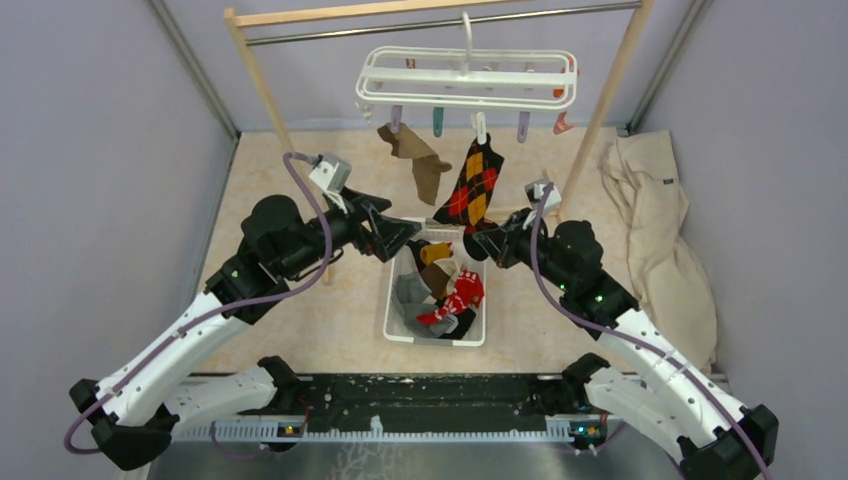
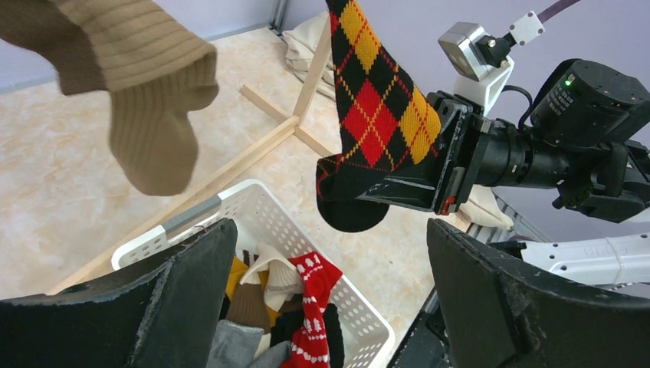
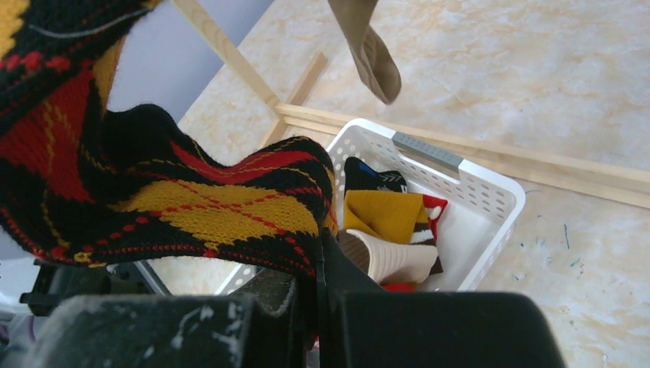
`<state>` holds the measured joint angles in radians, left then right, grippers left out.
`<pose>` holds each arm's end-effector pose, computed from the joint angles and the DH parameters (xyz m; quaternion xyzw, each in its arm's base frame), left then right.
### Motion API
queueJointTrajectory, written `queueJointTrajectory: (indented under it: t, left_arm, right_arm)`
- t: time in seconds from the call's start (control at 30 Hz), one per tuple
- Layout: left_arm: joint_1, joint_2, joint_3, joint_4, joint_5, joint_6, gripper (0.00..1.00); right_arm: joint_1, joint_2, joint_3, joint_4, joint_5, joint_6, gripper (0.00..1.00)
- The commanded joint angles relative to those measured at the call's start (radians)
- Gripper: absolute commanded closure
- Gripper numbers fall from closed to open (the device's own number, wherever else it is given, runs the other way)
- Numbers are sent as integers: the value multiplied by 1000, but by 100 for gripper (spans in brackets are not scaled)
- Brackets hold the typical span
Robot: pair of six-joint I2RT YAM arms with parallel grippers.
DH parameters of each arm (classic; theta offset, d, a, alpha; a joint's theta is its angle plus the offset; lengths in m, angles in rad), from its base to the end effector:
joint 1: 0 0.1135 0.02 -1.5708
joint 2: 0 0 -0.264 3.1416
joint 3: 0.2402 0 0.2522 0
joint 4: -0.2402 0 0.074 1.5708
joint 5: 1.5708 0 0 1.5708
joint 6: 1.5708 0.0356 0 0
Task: Remove the socks clipped to the hanger
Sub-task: Remove the sock from the hanger.
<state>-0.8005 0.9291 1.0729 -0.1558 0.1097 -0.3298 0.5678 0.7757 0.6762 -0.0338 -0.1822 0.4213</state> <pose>0.1401 -0.1500 0.4182 0.2031 0.6817 -0.4088 0.5718 0.1561 0.1072 0.3192 -0.1146 0.7431 0.3715 0.5446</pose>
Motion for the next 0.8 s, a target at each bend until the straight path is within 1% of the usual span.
queueJointTrajectory:
  t: [0.0, 0.33, 0.63, 0.77]
  left_arm:
    - [4, -11, -23, 40, 24, -22, 1]
    - [4, -18, -71, 47, 19, -32, 1]
    - [4, -31, -198, 29, -37, -77, 1]
    - [4, -19, -287, 60, -33, -101, 1]
  right_arm:
    - [7, -36, 38, -10, -14, 5, 100]
    - [7, -34, -8, -5, 1, 2, 100]
    - [7, 0, -37, 14, -3, -3, 100]
    - [7, 6, -52, 24, -5, -3, 100]
